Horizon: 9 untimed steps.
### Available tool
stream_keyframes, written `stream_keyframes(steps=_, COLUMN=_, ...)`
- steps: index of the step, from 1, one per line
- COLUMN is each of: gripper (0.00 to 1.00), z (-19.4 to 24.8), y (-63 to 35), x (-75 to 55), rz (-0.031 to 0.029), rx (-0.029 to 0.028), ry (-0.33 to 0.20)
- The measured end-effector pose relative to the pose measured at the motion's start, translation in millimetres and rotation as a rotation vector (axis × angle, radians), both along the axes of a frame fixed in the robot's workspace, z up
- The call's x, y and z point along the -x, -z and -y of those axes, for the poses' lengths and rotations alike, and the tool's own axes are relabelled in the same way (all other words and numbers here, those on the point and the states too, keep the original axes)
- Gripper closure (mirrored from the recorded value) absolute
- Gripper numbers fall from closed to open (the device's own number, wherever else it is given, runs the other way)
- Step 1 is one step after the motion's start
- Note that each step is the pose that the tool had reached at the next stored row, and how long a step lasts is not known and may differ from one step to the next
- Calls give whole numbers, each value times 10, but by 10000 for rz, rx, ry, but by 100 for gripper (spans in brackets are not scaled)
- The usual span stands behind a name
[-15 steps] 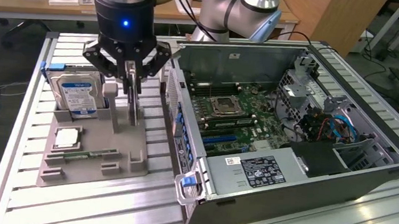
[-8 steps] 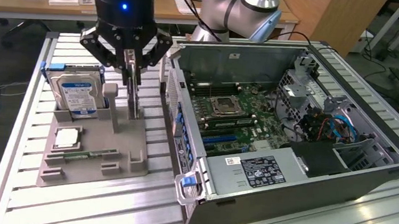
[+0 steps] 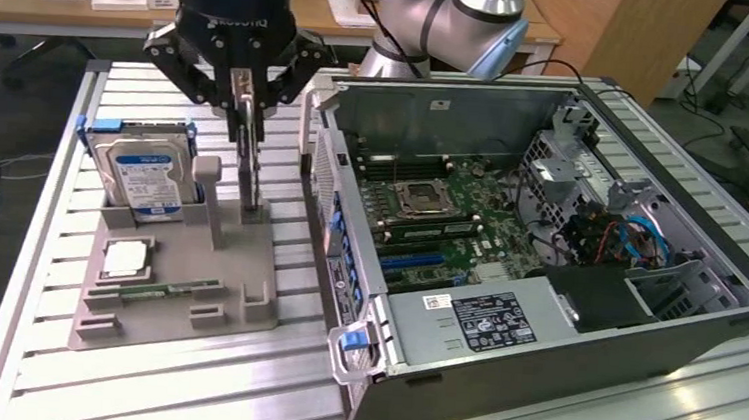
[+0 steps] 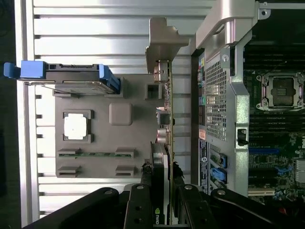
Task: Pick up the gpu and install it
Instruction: 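Pick up the gpu and move the gpu toward the slot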
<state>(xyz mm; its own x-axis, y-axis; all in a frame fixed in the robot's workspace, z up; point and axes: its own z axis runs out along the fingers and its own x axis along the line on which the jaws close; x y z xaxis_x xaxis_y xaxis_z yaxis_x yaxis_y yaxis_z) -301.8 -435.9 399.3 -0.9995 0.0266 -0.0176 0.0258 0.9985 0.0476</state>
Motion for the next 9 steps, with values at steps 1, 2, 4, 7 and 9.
stream_keyframes(steps=1, gripper=73, z=0, y=-21, x=0, rz=0, rx=0, ry=0)
stream_keyframes(steps=2, gripper=73, z=0, y=-41, x=0, rz=-1, rx=0, ry=0)
stream_keyframes(steps=4, gripper=73, z=0, y=-59, x=0, rz=1, rx=-1, ry=0)
stream_keyframes(steps=7, gripper=73, z=0, y=-60, x=0, rz=2, rx=-2, ry=0)
stream_keyframes(steps=9, gripper=73, z=0, y=-61, x=0, rz=0, rx=0, ry=0)
